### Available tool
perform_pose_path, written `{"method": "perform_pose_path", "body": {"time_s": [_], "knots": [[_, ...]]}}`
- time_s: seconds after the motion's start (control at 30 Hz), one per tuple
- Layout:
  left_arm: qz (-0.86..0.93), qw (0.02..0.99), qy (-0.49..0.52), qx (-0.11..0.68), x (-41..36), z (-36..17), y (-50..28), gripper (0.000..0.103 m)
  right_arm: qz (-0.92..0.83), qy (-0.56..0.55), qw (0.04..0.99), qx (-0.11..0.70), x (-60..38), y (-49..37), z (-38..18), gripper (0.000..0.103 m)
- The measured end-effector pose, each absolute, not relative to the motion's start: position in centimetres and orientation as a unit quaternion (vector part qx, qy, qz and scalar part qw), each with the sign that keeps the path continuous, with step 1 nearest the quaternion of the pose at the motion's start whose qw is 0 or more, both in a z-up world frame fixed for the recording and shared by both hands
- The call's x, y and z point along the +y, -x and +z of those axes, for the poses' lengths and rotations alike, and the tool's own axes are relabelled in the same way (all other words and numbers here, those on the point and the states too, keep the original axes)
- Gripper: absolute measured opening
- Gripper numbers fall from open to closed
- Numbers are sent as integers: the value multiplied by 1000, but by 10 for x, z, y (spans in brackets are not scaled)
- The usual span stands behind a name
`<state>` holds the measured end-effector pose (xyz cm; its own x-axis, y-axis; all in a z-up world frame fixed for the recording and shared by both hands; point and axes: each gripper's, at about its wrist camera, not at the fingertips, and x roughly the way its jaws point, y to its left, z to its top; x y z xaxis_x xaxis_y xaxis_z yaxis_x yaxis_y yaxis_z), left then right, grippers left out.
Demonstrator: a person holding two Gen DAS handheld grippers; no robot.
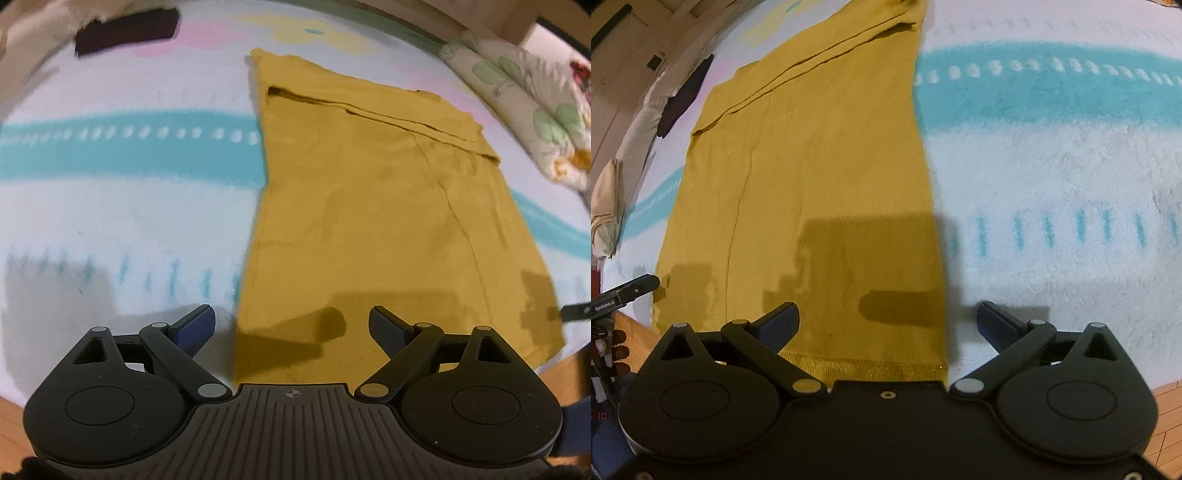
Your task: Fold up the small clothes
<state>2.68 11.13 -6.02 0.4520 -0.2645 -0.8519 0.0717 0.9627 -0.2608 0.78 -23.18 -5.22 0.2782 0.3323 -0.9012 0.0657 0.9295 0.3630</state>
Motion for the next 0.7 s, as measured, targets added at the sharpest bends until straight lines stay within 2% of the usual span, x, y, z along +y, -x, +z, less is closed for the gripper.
{"method": "perform_pose_path", "body": {"time_s": [0.2, 0.7], "knots": [[-112, 838, 108, 523, 107, -66, -29, 102, 82, -179, 780, 594, -233, -8, -54, 103], [-108, 826, 99, 545, 98, -70, -29, 102, 93, -254, 761, 590, -249, 1, -59, 103]]}}
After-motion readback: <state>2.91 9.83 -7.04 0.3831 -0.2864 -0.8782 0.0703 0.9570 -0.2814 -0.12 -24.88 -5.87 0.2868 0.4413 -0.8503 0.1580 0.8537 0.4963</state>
